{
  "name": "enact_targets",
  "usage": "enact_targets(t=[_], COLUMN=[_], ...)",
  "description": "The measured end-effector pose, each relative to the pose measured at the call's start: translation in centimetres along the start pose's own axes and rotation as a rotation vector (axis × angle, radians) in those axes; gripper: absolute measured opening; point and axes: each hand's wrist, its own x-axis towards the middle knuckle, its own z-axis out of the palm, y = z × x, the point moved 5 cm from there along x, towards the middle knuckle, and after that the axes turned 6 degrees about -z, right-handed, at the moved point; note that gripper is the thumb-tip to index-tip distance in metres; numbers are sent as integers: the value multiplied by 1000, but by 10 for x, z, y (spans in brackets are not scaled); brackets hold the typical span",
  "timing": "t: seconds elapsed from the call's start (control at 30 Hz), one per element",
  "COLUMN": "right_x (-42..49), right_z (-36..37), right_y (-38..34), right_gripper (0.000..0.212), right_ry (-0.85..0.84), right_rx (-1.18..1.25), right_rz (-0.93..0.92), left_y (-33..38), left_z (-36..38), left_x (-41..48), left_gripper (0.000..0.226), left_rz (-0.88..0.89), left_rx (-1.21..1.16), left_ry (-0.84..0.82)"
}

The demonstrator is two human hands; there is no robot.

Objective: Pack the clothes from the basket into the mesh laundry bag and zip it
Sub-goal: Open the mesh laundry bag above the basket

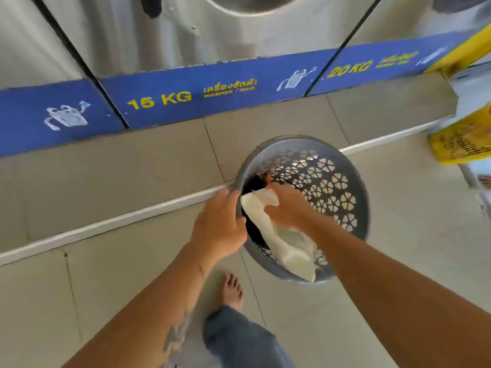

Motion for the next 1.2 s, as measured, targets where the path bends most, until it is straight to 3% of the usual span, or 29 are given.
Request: enact_targets(t=[0.2,0.37,0.63,0.77,0.87,0.97,1.1,1.2], right_x=[36,51,50,-7,-55,-100,-151,-178], right_z=[59,69,67,51,46,46,58,71], right_y=[58,76,75,53,30,2,-31,-53], right_gripper=[74,56,32,31,30,27,24,23], right_ry=[164,368,736,932,977,983,943,896], right_rx=[-52,-62,7,206,352,449,547,615], right_rz=[74,3,-87,-188,-301,-453,-629,-747], left_y=[-36,-53,-64,-61,-48,-33,-29,-36], left_z=[76,89,80,78,87,91,77,54], left_x=[45,58,54,8,-43,-91,-145,-185], left_gripper=[64,60,60,66,90,111,106,93], left_rz=[221,380,466,426,427,474,410,423], left_rx=[52,-41,31,-127,-338,-524,-685,-580], left_ry=[203,361,327,317,260,312,465,658])
